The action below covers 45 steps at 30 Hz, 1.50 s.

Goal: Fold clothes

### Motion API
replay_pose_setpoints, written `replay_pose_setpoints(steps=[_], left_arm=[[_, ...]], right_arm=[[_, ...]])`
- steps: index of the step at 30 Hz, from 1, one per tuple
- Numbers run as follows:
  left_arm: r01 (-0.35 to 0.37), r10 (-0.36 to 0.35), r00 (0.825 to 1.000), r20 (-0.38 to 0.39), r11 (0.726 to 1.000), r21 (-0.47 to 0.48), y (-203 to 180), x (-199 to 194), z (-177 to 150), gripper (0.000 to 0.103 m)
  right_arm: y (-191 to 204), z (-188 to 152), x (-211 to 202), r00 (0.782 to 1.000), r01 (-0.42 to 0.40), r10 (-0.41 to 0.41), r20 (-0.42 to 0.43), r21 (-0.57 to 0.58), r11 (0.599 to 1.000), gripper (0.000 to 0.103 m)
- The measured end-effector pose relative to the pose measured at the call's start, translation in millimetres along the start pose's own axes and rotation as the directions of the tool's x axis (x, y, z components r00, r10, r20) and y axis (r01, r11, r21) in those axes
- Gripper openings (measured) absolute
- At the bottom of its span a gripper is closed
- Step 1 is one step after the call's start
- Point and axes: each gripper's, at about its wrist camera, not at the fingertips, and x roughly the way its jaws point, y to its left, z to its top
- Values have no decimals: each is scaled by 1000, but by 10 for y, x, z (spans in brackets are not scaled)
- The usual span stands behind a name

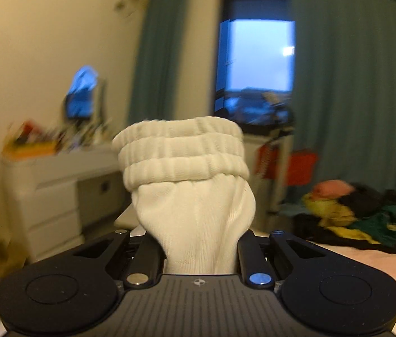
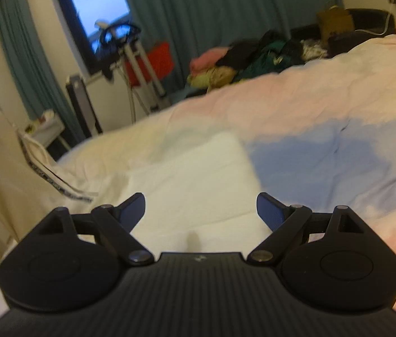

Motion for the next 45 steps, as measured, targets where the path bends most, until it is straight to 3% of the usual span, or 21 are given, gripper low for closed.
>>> replay_pose_setpoints(steps=[4, 8, 11, 13, 16, 18, 19, 21, 26, 28, 32, 34, 36, 37, 39, 45], left_arm=[[101, -109, 992, 67, 988, 121, -1028, -339, -152, 13], [221, -243, 968, 56, 939, 264, -1877, -548, -654, 14], [337, -327, 941, -86, 881, 332, -2329, -580, -1207, 14], [407, -352, 912, -211, 841, 355, -2525, -551, -1565, 16], [453, -368, 889, -274, 800, 394, -2569, -559, -1858, 28], [480, -385, 874, -297, 776, 408, -2507, -579, -1940, 53], [500, -398, 863, -312, 767, 403, -2407, -586, -1939, 58], [518, -407, 850, -335, 761, 391, -2237, -576, -1877, 80], [592, -458, 792, -403, 737, 325, -1552, -556, -1702, 86], [605, -471, 784, -404, 727, 325, -1276, -595, -1635, 87], [593, -474, 791, -387, 750, 292, -875, -763, -1485, 93], [568, -471, 805, -360, 789, 237, -708, -790, -1424, 94], [531, -456, 820, -345, 832, 162, -599, -712, -1354, 95], [517, -449, 823, -349, 846, 130, -551, -652, -1324, 95], [495, -437, 820, -369, 866, 73, -462, -525, -1277, 95], [481, -432, 828, -356, 875, 55, -367, -440, -1238, 95]], right_arm=[[-278, 112, -101, 999, 23, -26, 43, 77, 997, 88], [-667, 203, -146, 996, 52, -66, 58, 212, 976, 88], [-954, 219, -183, 996, 45, -66, 55, 325, 945, 88], [-1087, 222, -176, 997, 25, -49, 58, 363, 932, 89], [-1228, 209, -93, 999, -21, 3, 45, 398, 917, 89], [-1293, 179, 0, 998, -66, 59, 29, 434, 899, 89], [-1318, 165, 53, 995, -92, 93, 21, 451, 887, 89], [-1315, 138, 151, 986, -149, 167, 4, 479, 865, 89], [-1250, 64, 355, 939, -276, 343, -24, 543, 793, 89], [-1190, 35, 389, 927, -295, 374, -37, 546, 784, 90], [-990, 13, 418, 923, -296, 377, -73, 490, 820, 89], [-867, -14, 446, 923, -294, 374, -87, 465, 835, 89], [-789, -23, 502, 938, -261, 334, -90, 451, 853, 83], [-766, -24, 525, 948, -242, 308, -80, 446, 862, 78], [-679, -43, 589, 957, -223, 278, -79, 414, 883, 78], [-550, -152, 811, 970, -187, 232, -78, 375, 908, 78]])
